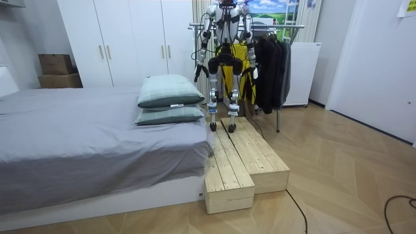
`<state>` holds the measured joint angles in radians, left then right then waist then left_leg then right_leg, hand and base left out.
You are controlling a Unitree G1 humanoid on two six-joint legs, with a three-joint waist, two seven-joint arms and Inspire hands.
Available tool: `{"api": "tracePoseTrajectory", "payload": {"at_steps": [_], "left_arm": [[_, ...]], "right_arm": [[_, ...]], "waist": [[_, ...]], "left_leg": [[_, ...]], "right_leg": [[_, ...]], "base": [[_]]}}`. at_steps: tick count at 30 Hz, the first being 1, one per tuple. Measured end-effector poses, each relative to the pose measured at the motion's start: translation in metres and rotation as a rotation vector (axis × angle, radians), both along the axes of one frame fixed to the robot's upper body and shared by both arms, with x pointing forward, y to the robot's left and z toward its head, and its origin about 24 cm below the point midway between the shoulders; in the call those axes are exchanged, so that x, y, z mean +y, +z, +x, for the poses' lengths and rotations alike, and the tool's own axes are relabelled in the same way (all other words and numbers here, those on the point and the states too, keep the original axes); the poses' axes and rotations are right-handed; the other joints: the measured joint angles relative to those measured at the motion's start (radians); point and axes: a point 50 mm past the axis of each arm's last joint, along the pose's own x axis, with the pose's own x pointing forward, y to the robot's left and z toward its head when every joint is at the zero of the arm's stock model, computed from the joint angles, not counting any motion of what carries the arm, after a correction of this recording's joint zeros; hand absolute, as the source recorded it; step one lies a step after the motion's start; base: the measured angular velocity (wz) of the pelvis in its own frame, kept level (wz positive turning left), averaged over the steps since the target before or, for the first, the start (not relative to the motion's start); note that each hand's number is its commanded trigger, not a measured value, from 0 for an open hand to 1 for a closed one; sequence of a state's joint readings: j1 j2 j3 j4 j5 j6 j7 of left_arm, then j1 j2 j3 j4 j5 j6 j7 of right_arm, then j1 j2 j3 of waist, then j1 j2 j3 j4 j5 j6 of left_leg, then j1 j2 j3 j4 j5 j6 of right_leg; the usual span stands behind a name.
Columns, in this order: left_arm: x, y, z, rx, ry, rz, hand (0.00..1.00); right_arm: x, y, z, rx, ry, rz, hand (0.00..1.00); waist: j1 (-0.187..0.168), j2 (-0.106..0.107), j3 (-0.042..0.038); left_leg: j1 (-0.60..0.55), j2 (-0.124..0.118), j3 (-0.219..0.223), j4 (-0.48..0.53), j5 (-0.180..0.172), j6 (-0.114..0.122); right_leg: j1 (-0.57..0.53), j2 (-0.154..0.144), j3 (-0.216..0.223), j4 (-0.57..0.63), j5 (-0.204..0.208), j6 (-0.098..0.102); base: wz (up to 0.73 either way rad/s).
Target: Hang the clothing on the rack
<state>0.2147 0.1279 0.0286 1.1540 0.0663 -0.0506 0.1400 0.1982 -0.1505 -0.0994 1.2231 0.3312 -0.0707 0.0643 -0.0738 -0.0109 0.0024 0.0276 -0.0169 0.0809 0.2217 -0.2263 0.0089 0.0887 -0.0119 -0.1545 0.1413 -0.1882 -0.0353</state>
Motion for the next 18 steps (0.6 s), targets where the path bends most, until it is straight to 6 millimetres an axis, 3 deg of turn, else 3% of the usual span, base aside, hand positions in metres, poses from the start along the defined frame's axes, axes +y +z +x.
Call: {"api": "tracePoseTrajectory", "payload": {"at_steps": [9,18], "left_arm": [[0.002,-0.002,-0.009,0.027,0.139,-0.115,0.0],[0.003,-0.002,-0.02,0.069,0.164,-0.14,0.0]], "right_arm": [[0.0,-0.002,-0.002,0.038,-0.039,0.024,0.0],[0.001,-0.002,-0.005,0.051,-0.095,0.045,0.0]], "waist": [[-0.002,0.0,0.003],[0.002,0.003,0.0056]], "left_leg": [[0.002,0.0,-0.019,0.001,0.0,0.0],[0.002,-0.006,-0.031,0.009,0.0,0.0]], "right_leg": [[0.014,0.0,-0.013,0.001,0.0,0.0],[0.013,-0.004,-0.018,0.01,-0.012,0.004]], "base": [[0.04],[0.04]]}}
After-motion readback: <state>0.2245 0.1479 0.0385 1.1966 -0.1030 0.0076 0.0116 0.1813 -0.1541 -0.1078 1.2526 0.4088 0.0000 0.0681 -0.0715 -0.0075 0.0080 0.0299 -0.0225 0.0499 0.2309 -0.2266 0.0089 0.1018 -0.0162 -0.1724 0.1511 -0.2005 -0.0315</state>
